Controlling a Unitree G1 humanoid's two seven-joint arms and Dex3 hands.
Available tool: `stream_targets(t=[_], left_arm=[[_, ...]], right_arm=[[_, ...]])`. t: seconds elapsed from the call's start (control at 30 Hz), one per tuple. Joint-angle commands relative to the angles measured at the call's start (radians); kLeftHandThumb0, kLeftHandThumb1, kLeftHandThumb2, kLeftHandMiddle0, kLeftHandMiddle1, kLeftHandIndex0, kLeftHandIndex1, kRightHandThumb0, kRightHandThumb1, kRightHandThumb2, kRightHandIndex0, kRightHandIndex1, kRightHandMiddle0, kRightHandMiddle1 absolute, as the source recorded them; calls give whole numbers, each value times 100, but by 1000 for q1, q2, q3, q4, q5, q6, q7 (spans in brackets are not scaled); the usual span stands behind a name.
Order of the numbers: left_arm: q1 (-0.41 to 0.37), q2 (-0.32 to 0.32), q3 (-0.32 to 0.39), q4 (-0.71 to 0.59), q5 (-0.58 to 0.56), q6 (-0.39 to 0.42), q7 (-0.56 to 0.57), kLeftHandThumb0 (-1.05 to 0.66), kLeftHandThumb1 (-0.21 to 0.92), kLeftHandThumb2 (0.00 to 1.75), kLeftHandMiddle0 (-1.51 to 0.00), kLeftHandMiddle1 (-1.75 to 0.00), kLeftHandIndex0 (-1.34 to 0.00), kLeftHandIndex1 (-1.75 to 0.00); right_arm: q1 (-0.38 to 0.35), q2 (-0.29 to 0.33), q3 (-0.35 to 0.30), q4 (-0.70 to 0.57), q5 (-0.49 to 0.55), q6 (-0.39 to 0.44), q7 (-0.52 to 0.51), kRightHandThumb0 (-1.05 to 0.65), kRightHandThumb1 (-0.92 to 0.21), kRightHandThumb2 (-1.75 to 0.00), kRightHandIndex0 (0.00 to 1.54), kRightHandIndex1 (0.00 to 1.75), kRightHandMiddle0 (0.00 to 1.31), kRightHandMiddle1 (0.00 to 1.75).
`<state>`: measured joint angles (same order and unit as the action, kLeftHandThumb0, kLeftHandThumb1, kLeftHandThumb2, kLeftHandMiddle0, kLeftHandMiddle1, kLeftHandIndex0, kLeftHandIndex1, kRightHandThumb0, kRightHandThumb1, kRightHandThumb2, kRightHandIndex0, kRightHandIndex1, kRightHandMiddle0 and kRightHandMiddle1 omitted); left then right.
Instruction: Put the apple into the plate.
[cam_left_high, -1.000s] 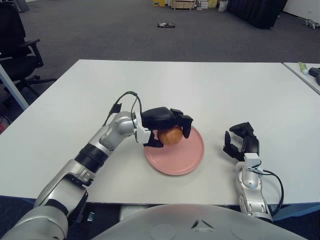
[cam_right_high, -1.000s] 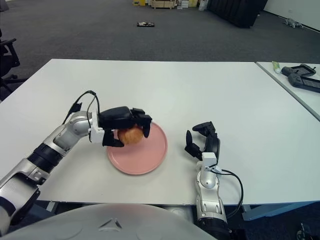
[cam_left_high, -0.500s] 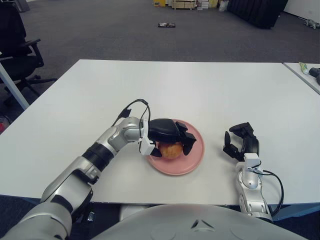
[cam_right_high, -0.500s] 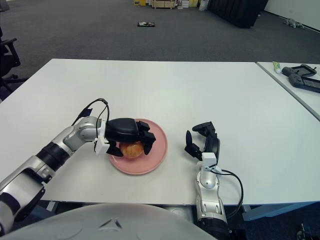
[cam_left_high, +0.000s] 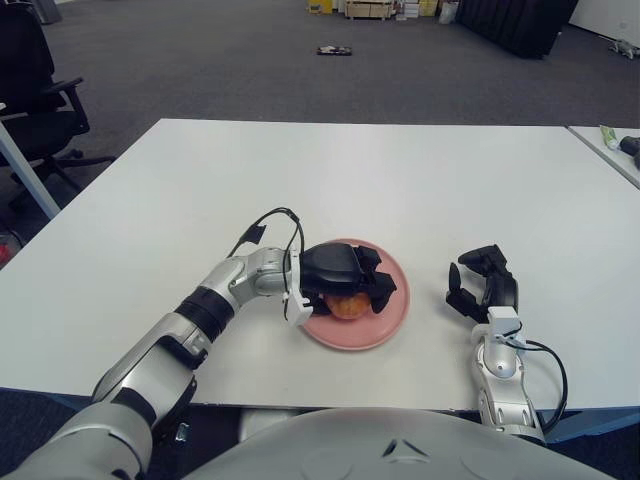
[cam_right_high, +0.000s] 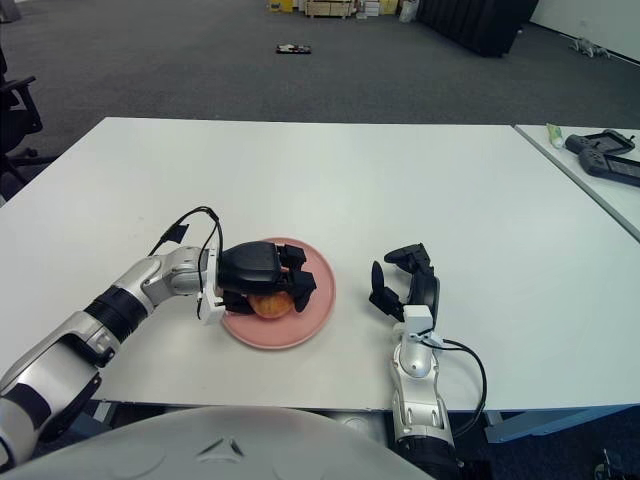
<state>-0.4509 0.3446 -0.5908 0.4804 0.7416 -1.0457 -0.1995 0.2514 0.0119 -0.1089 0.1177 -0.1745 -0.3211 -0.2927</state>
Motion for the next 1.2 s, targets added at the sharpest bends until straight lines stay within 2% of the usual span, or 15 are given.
stream_targets(t=[0.0, 0.23, 0.37, 0.43, 0.6, 0.63, 0.7, 0.73, 0.77, 0.8, 0.87, 0.9, 0.97, 1.03, 1.17], left_arm=[[-12, 2, -30, 50, 47, -3, 21, 0, -6, 175, -90, -175, -67, -173], [3, 4, -32, 62, 71, 0, 95, 0, -6, 175, -90, -175, -66, -175], [38, 9, -15, 17, 90, -2, 170, -1, -7, 172, -91, -175, -73, -162], [48, 8, -11, 4, 118, -4, 223, -1, -2, 164, -87, -175, -72, -156], [52, 13, -26, -1, 119, -12, 241, -1, 23, 137, -67, -175, -54, -158], [46, 18, -34, 4, 106, -15, 219, -1, 40, 116, -57, -167, -43, -164], [28, 27, -50, 14, 87, -19, 173, -18, 66, 85, -35, -157, -31, -169], [19, 32, -57, 17, 81, -20, 155, -40, 75, 81, -23, -131, -20, -146], [-1, 36, -66, 27, 83, -25, 135, -55, 81, 79, -14, -114, -13, -129], [-15, 39, -73, 33, 83, -28, 121, -61, 83, 79, -11, -103, -10, -117], [-35, 45, -88, 36, 82, -34, 91, -80, 89, 85, -5, -68, -4, -79], [-41, 47, -95, 37, 73, -33, 68, -83, 89, 87, -4, -61, -3, -72], [-50, 49, -106, 41, 50, -28, 27, -95, 91, 96, -1, -34, -1, -44], [-52, 48, -112, 45, 20, -16, -12, -100, 92, 101, -1, -18, -1, -26], [-42, 45, -112, 45, -22, -5, -44, -104, 92, 107, 0, -4, 0, -7]], right_arm=[[-17, -7, 1, 9, 0, -12, 3, -40, -60, -97, 73, 143, 40, 175], [-18, -7, 1, 14, 1, -19, 2, -40, -60, -96, 73, 143, 39, 175], [-18, -9, 0, 18, 2, -25, 5, -40, -60, -96, 73, 143, 39, 175], [-18, -10, 1, 20, 2, -29, 5, -40, -60, -97, 73, 142, 40, 175], [-18, -11, 0, 24, 0, -30, 4, -40, -59, -98, 73, 142, 40, 175], [-18, -11, 0, 24, -1, -29, 3, -40, -59, -97, 73, 142, 40, 175], [-18, -10, -1, 23, -1, -26, 2, -40, -60, -97, 73, 142, 40, 175], [-18, -9, -1, 22, -1, -25, 1, -40, -60, -97, 72, 141, 40, 175], [-18, -8, 0, 22, -1, -23, 0, -40, -60, -97, 72, 141, 39, 175], [-18, -8, 0, 22, -1, -23, -1, -40, -60, -97, 72, 141, 39, 175], [-18, -6, 0, 21, -2, -20, -2, -40, -60, -97, 71, 141, 39, 175], [-18, -6, 0, 20, -2, -20, -2, -40, -60, -96, 70, 140, 39, 175], [-17, -6, 0, 20, -2, -18, -2, -40, -61, -96, 70, 140, 39, 175], [-17, -6, 0, 19, -2, -17, -2, -40, -61, -96, 69, 139, 39, 175], [-17, -6, 0, 19, -2, -16, -1, -39, -61, -95, 68, 138, 38, 175]])
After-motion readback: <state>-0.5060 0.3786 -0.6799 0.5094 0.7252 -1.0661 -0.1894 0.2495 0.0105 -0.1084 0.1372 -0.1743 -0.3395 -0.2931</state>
